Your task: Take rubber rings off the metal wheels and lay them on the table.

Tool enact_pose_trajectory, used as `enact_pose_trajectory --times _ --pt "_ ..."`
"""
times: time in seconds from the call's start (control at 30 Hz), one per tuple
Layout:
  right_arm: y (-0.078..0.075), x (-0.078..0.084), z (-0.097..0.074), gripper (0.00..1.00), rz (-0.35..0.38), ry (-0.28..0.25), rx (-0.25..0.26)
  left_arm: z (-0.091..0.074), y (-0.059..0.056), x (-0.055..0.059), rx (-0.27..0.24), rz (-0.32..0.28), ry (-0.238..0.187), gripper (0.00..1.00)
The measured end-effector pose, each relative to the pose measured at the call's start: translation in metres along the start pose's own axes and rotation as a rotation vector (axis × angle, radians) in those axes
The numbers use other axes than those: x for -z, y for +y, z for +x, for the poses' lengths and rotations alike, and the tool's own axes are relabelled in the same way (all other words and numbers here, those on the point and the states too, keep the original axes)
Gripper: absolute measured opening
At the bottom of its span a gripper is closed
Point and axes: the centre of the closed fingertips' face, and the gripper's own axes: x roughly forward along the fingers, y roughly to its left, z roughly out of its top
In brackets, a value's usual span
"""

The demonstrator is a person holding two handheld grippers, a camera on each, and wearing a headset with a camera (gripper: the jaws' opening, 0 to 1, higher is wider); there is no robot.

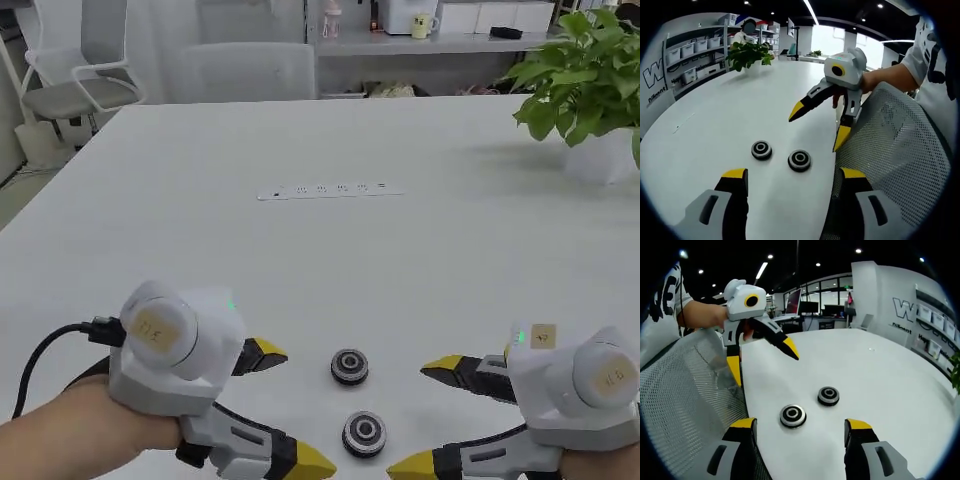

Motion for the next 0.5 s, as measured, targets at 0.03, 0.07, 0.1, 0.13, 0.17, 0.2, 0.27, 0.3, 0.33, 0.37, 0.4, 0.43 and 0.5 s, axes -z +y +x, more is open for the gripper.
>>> enact_pose_trajectory --times 0.03,0.07,0.1,0.13,0.17,0.2,0.27,0.3,0.33,0.37,0.4,0.43,0.5 --pt "0.0 0.0 0.0 0.68 -0.001 -0.002 -0.001 0.001 0.0 0.0 0.002 -0.002 -0.001 0.7" --pt "0.0 0.0 0.001 0.66 -0.001 -0.005 -0.005 0.002 0.0 0.001 0.005 -0.004 -0.003 0.69" --pt "0.0 0.001 0.002 0.65 -0.002 -0.006 -0.007 0.003 0.0 0.001 0.006 -0.005 -0.005 0.68" --pt "0.0 0.001 0.002 0.64 -0.005 -0.007 -0.009 0.004 0.0 0.001 0.008 -0.006 -0.006 0.67" --pt "0.001 0.002 0.003 0.62 -0.013 -0.007 -0.013 0.005 0.0 0.001 0.011 -0.007 -0.006 0.66" --pt "0.001 0.002 0.004 0.61 -0.017 -0.006 -0.016 0.006 0.0 0.001 0.012 -0.005 -0.005 0.65" --pt "0.001 0.003 0.005 0.59 -0.023 -0.006 -0.022 0.008 -0.001 0.004 0.019 0.001 0.001 0.64" --pt "0.001 0.003 0.006 0.58 -0.029 -0.007 -0.025 0.01 0.0 0.005 0.019 0.004 0.004 0.64" --pt "0.001 0.003 0.006 0.57 -0.032 -0.007 -0.027 0.011 0.0 0.006 0.021 0.005 0.007 0.63" --pt "0.0 0.002 0.007 0.56 -0.036 -0.008 -0.029 0.012 0.001 0.007 0.024 0.006 0.01 0.62" --pt "0.0 0.002 0.007 0.55 -0.04 -0.009 -0.03 0.012 0.001 0.007 0.024 0.006 0.01 0.61" --pt "-0.001 0.002 0.008 0.54 -0.048 -0.01 -0.03 0.013 0.001 0.008 0.027 0.007 0.011 0.61" --pt "-0.003 0.002 0.008 0.51 -0.057 -0.012 -0.028 0.015 0.001 0.008 0.03 0.01 0.015 0.59"
